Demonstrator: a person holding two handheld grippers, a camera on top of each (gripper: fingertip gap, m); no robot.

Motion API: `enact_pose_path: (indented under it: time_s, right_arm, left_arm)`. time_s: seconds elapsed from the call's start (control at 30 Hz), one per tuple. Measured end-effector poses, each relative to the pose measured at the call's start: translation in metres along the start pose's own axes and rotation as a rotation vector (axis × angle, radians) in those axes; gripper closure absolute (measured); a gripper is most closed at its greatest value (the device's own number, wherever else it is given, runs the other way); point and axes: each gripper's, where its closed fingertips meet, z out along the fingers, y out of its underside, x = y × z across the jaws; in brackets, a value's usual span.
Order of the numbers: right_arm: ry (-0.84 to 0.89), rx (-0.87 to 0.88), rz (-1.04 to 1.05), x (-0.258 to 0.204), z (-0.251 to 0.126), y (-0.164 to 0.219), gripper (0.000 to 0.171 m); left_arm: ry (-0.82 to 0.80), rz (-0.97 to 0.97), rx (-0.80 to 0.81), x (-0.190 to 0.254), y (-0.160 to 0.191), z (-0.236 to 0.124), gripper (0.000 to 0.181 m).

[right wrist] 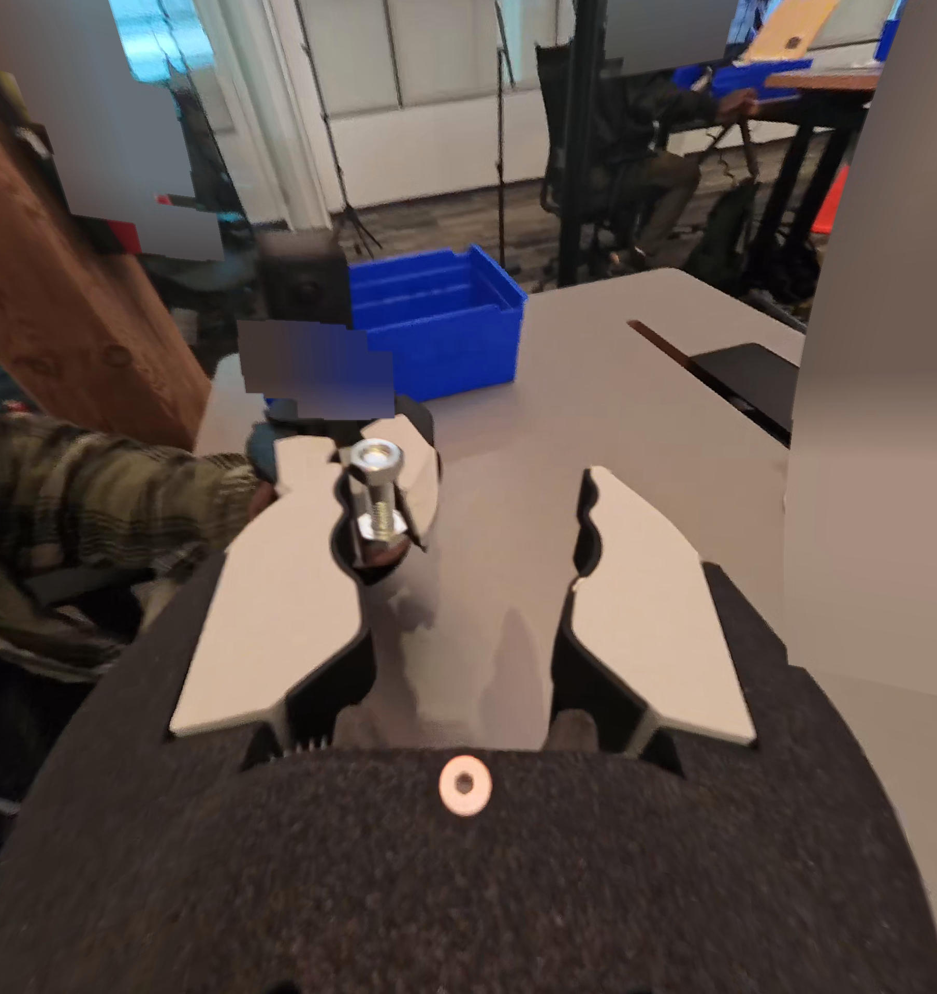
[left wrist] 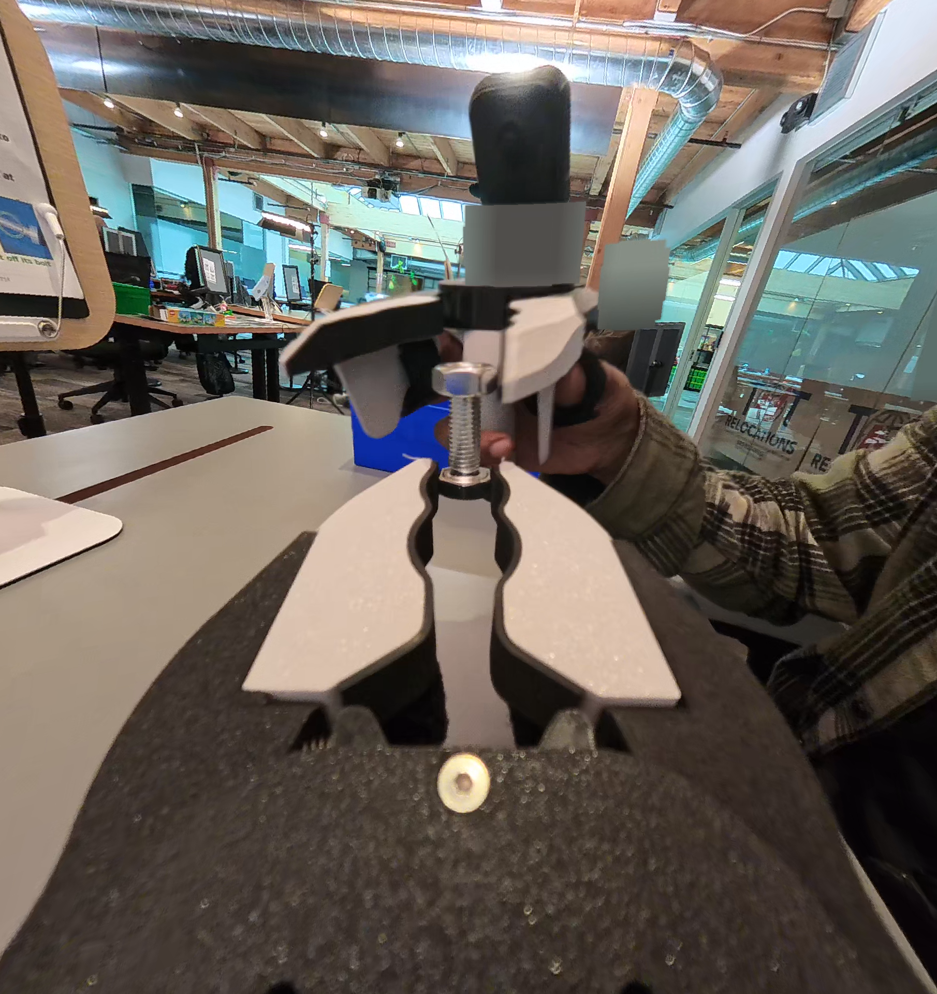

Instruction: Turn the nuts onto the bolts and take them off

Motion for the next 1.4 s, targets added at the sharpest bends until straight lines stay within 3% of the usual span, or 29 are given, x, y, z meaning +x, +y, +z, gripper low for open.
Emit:
enact_pose_path:
  time_s: [0.03,0.17,0.37,1.03,1.4]
  right_arm:
    - [0.034,0.0,0.001,0.006,-0.002,0.001,0.084]
    - [0.042,0.072,0.046,0.013,-0.018,-0.009,0.095]
    - [-0.029,0.072,0.027,-0.005,-0.002,-0.01,0.095]
    - [-0.017,0.078,0.016,-0.004,-0.013,-0.013,0.095]
    - [-0.046,0.051,0.024,-0.028,0.001,-0.014,0.128]
  left_arm:
    - [-0.004,0.003,0.0,0.0,0.0,0.0,0.163]
    - [-0.007,-0.011,0.024,-0.004,-0.005,-0.004,0.163]
    - [-0.001,-0.004,0.014,-0.001,-0.002,-0.002,0.163]
    - [0.012,0.003,0.052,0.002,-0.01,-0.004,0.163]
    - [-0.008,0.039,0.037,0.002,-0.009,-0.003,0.163]
